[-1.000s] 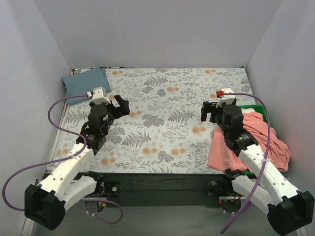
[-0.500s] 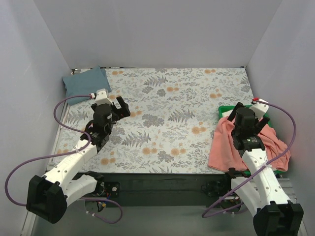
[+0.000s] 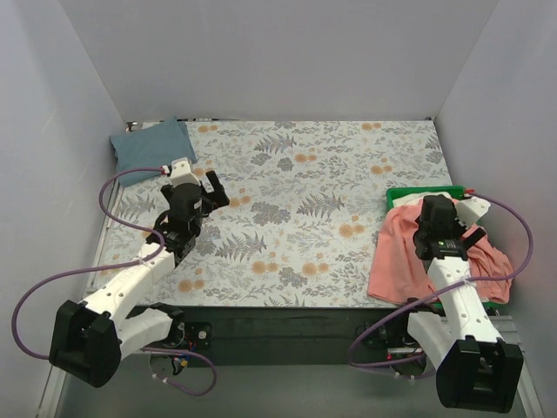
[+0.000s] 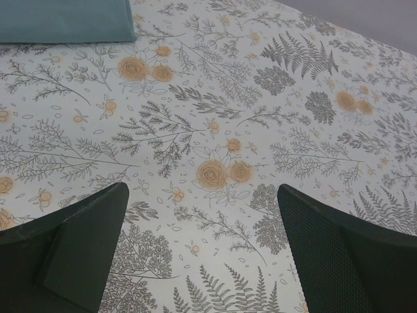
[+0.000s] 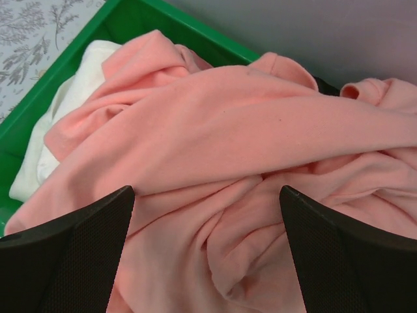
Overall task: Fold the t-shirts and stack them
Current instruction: Grab the tshirt from the pile, then move the tshirt to the center of the board
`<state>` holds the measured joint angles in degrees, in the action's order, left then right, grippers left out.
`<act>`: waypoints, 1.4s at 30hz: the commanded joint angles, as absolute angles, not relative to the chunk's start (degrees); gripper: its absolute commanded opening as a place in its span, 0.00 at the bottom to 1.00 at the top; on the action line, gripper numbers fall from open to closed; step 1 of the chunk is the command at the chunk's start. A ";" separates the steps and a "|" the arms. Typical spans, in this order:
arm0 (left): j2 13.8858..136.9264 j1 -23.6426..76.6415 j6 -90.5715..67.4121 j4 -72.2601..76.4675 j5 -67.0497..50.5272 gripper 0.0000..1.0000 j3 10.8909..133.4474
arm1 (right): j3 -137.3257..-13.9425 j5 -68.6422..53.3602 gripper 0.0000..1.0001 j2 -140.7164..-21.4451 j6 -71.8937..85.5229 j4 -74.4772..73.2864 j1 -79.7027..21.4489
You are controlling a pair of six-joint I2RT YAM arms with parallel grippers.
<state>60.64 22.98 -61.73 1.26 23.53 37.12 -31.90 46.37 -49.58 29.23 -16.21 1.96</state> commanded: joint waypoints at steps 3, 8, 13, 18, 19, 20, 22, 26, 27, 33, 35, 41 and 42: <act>61.87 22.68 -60.82 2.02 26.63 0.98 37.88 | -31.12 42.04 0.88 -52.82 33.57 -16.61 4.83; 62.75 22.68 -60.91 1.67 27.07 0.98 38.23 | -31.81 39.81 0.02 -53.62 32.69 -16.96 5.19; 61.09 22.68 -61.26 1.84 26.89 0.98 37.71 | -35.94 40.60 0.01 -44.93 30.94 -18.63 5.19; 59.68 22.68 -61.52 2.20 25.49 0.98 37.18 | -42.44 43.68 0.01 -37.72 27.00 -20.48 5.10; 59.59 22.68 -61.61 2.20 25.23 0.98 37.26 | -44.28 44.12 0.01 -37.18 26.63 -20.39 5.10; 59.50 22.68 -61.61 2.20 25.05 0.98 37.27 | -45.08 44.56 0.01 -36.74 26.11 -19.96 5.10; 59.24 22.68 -61.70 2.11 24.43 0.98 37.18 | -46.49 43.86 0.01 -35.43 24.26 -18.29 5.10; 58.71 22.68 -61.88 2.02 24.08 0.98 37.18 | -45.62 34.30 0.01 -32.52 21.54 -8.99 5.10; 58.54 22.68 -61.53 2.11 23.65 0.98 37.18 | -45.70 30.28 0.01 -32.43 20.84 -6.01 5.10; 57.04 22.68 -61.17 2.72 21.36 0.98 37.00 | -52.27 25.67 0.01 -34.98 17.50 -3.43 5.10; 57.04 22.68 -61.17 3.51 20.83 0.98 36.57 | -53.96 24.70 0.01 -34.81 16.79 -1.68 5.10; 58.97 22.68 -61.70 3.52 19.08 0.98 37.18 | -65.99 14.60 0.01 -40.24 13.10 -3.06 5.10; 59.06 22.68 -61.79 3.52 18.81 0.98 37.18 | -68.01 13.46 0.01 -42.43 12.14 -3.86 5.10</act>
